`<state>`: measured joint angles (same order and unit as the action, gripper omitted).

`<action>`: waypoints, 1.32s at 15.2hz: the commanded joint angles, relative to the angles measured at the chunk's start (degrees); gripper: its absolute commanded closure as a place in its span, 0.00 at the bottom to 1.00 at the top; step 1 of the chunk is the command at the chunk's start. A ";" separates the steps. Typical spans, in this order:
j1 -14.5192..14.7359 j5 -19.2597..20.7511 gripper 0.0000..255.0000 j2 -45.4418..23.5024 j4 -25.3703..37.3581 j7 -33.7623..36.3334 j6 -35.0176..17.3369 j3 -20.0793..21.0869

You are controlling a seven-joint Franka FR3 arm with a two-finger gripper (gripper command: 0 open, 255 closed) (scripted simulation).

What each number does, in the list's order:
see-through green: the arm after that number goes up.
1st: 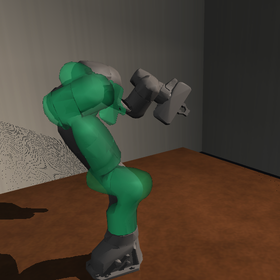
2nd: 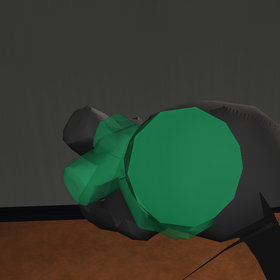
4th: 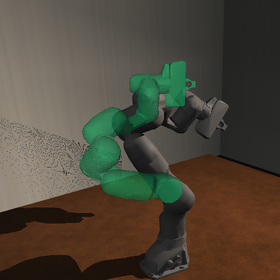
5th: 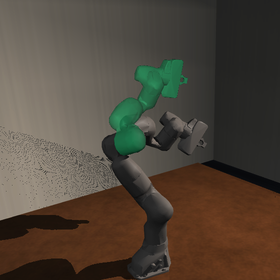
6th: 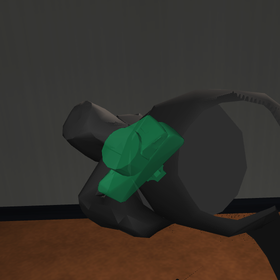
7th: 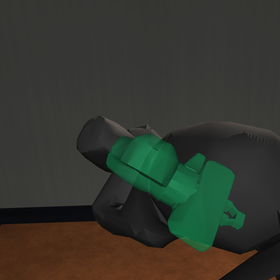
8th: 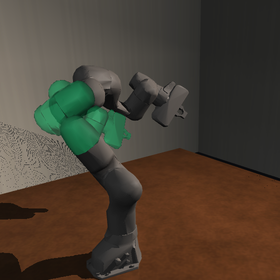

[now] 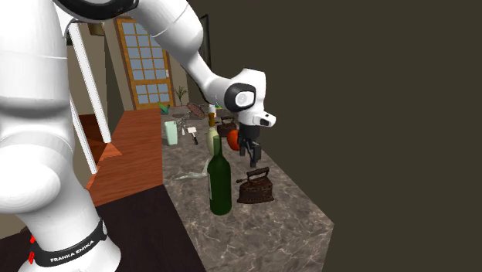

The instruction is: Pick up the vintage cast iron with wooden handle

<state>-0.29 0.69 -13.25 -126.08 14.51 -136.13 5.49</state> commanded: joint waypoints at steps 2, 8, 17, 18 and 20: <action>0.39 1.15 0.00 -7.38 5.05 1.80 -2.19 -0.68; 0.77 1.71 0.00 -12.14 6.78 2.55 -5.15 -1.13; 0.93 1.97 1.00 -14.45 6.98 2.75 -7.26 -1.30; 0.93 1.97 1.00 -14.45 6.97 2.75 -7.27 -1.30; 0.92 1.97 1.00 -14.45 6.98 2.75 -7.27 -1.30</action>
<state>0.63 2.66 -27.66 -119.09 17.26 -143.38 4.18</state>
